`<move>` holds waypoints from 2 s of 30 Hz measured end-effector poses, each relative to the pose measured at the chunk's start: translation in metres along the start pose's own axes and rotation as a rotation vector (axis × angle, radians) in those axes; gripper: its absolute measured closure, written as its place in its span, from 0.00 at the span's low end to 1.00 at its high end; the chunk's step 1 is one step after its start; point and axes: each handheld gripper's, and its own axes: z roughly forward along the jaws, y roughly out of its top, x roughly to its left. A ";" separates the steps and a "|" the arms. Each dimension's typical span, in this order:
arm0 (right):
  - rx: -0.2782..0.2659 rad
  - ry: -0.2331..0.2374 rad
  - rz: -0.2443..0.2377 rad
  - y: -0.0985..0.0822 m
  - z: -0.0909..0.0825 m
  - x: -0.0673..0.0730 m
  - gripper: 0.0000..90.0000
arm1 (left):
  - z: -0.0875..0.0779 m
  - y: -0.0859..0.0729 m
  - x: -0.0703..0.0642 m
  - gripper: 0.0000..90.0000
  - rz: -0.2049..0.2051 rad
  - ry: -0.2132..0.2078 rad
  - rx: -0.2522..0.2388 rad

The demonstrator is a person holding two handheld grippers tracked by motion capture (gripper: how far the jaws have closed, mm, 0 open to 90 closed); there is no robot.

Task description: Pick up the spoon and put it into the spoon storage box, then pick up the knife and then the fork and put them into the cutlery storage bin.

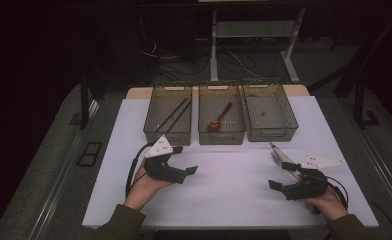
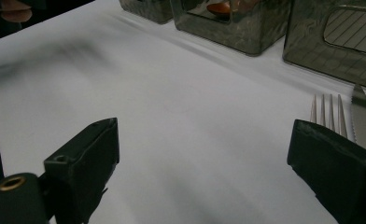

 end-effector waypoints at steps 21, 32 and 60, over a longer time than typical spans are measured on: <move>-0.006 0.011 0.046 0.004 -0.008 -0.004 0.09 | -0.022 -0.038 -0.008 0.00 -0.024 0.040 0.003; 0.019 -0.034 0.042 0.007 -0.013 -0.009 0.10 | -0.020 -0.040 -0.010 0.00 -0.026 0.033 0.020; 0.125 -0.186 0.040 0.024 -0.050 -0.054 0.16 | -0.016 -0.041 -0.012 0.00 -0.015 0.019 0.029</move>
